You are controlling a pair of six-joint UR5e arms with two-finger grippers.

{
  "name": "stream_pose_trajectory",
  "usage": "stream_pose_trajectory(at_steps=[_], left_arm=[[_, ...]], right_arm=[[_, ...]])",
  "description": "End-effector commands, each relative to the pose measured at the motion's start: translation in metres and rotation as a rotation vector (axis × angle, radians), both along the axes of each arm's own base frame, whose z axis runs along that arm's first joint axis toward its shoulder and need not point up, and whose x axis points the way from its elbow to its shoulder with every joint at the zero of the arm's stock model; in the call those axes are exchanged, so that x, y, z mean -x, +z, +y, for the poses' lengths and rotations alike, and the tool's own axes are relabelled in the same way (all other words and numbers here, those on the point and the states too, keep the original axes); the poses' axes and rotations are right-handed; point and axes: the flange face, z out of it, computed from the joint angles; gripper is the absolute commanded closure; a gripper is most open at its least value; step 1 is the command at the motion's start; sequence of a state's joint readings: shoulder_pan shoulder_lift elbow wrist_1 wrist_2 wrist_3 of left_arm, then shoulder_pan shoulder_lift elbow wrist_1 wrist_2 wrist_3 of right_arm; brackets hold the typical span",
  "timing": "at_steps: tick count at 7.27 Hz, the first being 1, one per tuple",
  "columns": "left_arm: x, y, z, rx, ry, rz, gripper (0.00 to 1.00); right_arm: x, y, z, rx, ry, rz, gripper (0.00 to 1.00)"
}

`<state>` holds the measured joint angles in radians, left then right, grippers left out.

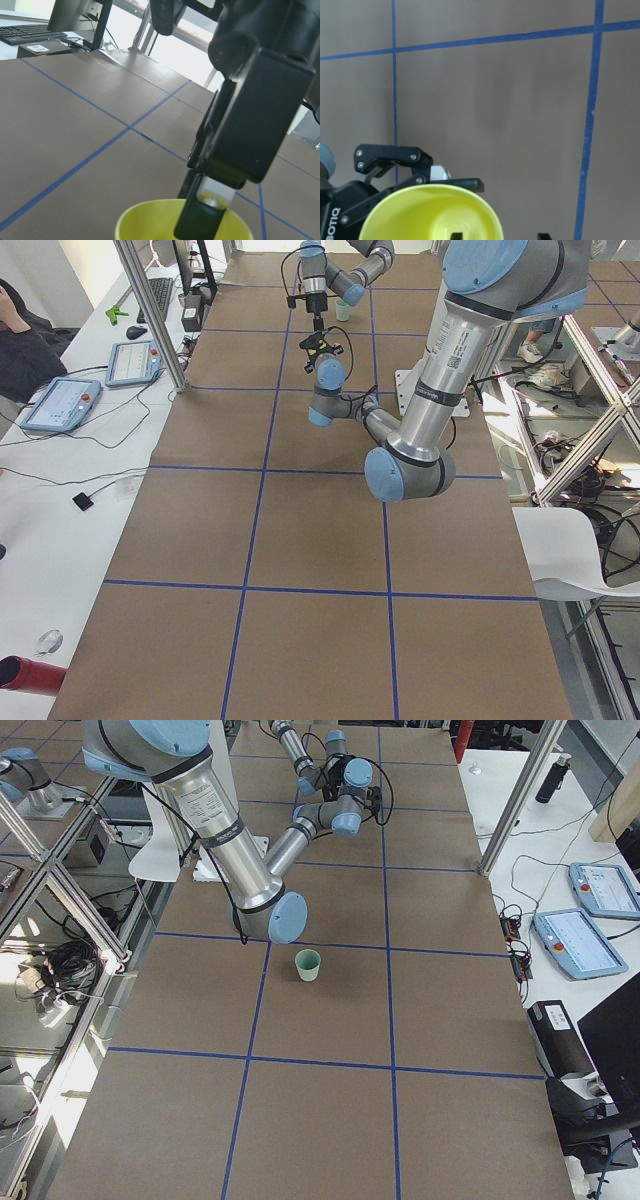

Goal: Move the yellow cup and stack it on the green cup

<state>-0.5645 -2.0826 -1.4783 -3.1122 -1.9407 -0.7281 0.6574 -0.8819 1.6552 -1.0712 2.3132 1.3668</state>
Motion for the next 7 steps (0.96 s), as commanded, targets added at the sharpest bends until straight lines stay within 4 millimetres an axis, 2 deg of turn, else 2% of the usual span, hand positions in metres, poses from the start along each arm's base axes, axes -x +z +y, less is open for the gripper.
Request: stream_pose_trajectory(at_steps=[1,3,5,7], left_arm=[[-0.0025,-0.0030,-0.0018,0.006,0.001,0.002,1.00],[-0.0039,-0.0040,-0.0027,0.006,0.001,0.002,1.00],[-0.0049,-0.0022,-0.0031,0.007,0.002,0.000,1.00],[-0.0044,-0.0029,-0.0028,0.006,0.002,0.002,1.00]], right_arm=[[0.0004,0.0001,0.0004,0.000,-0.001,0.000,0.53],[0.0004,0.0001,0.0006,0.000,-0.002,0.000,0.62],[-0.0001,0.0013,0.0009,0.000,-0.002,0.000,0.76],[-0.0001,0.0023,0.0009,0.001,-0.002,0.001,0.79]])
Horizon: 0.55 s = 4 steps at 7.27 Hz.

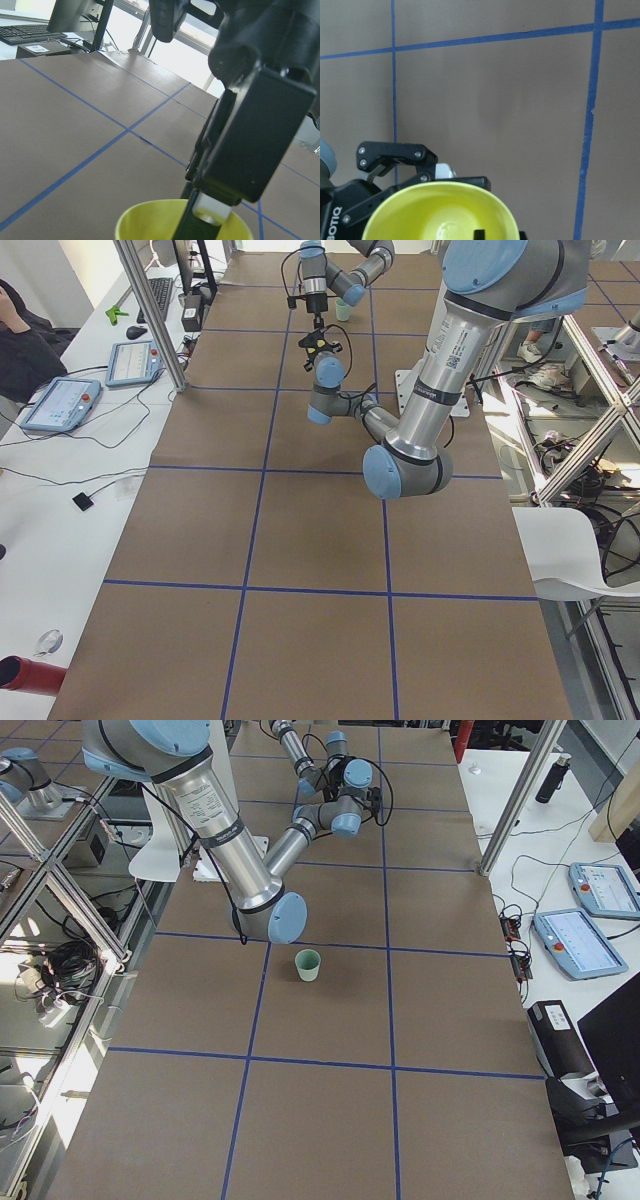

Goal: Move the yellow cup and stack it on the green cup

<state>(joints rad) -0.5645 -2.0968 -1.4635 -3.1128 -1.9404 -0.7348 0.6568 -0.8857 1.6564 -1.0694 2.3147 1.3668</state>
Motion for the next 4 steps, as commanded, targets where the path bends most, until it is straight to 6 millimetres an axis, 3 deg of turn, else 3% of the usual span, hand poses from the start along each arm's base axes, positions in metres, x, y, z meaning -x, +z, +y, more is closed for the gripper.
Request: stream_pose_trajectory(at_steps=[1,2,3,4], left_arm=[[0.0001,-0.0001,0.0001,-0.001,0.000,0.001,1.00],[0.0000,-0.0011,0.0000,0.000,0.001,0.003,1.00],[0.0004,-0.0017,0.0002,0.003,0.002,0.005,1.00],[0.0011,-0.0029,0.0007,0.009,0.005,0.008,1.00]], right_arm=[[0.0000,0.0005,0.0002,0.000,0.000,0.000,0.79],[-0.0004,0.0009,0.0003,0.000,0.001,0.001,0.85],[-0.0017,-0.0009,0.0012,-0.004,0.003,-0.004,0.97],[-0.0024,0.0001,0.0005,-0.003,0.004,-0.003,1.00]])
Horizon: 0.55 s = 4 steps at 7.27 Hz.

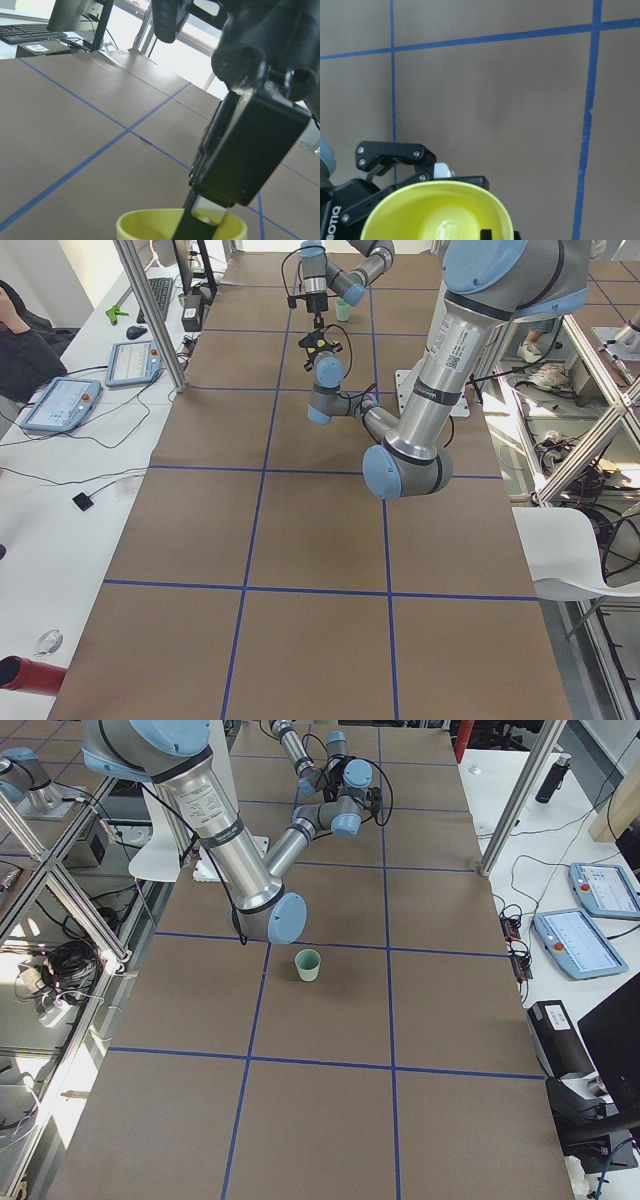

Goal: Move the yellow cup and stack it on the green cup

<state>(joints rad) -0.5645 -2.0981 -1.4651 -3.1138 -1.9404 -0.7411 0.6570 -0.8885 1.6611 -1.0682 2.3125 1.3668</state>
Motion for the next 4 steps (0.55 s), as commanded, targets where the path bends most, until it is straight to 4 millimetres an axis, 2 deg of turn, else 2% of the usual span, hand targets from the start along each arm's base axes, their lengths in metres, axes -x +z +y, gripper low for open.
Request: stream_pose_trajectory(at_steps=[1,4], left_arm=[[0.0008,-0.0005,0.0005,0.006,0.003,0.003,1.00],[0.0008,-0.0005,0.0005,0.007,0.003,0.003,1.00]], right_arm=[[-0.0013,0.0015,0.0001,0.002,0.002,0.001,1.00],[-0.0023,0.0099,-0.0005,0.009,0.005,0.011,1.00]])
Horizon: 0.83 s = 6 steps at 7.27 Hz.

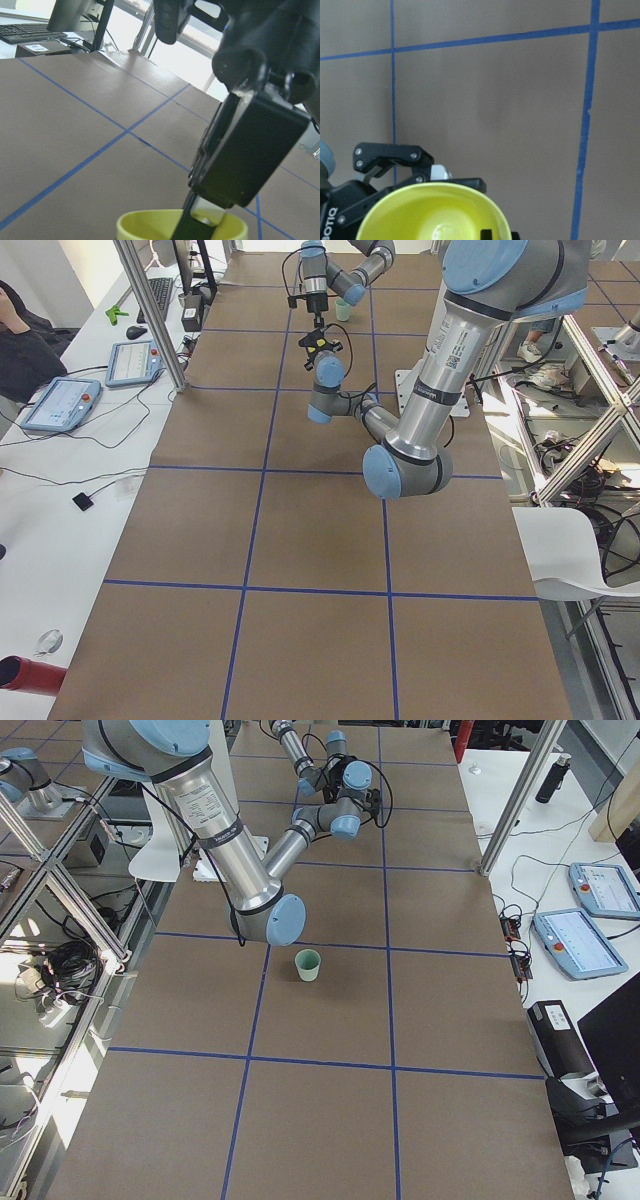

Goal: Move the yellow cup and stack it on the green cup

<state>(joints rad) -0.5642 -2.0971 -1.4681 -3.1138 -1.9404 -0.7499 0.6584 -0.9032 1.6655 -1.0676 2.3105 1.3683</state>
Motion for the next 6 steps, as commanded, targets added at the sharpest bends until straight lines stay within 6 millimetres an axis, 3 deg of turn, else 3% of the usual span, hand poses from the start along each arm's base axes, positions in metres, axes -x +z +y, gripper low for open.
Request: stream_pose_trajectory(at_steps=[1,2,3,4,6], left_arm=[[0.0008,0.0001,-0.0009,0.000,-0.002,0.000,1.00],[0.0000,0.0002,-0.0003,0.001,0.000,-0.001,0.72],[-0.0006,0.0009,-0.0006,0.003,0.000,-0.004,0.26],[0.0002,-0.0002,-0.0014,0.000,-0.004,-0.001,0.00],[0.0011,-0.0015,-0.0009,0.013,0.002,0.005,0.00]], right_arm=[[-0.0026,0.0012,-0.0002,0.000,0.002,0.000,1.00],[-0.0026,0.0012,-0.0002,0.002,0.002,0.000,1.00],[-0.0030,0.0007,0.0002,0.001,0.002,-0.001,1.00],[-0.0030,0.0006,0.0002,0.001,0.002,-0.001,1.00],[-0.0031,0.0005,0.0002,0.000,0.002,-0.003,1.00]])
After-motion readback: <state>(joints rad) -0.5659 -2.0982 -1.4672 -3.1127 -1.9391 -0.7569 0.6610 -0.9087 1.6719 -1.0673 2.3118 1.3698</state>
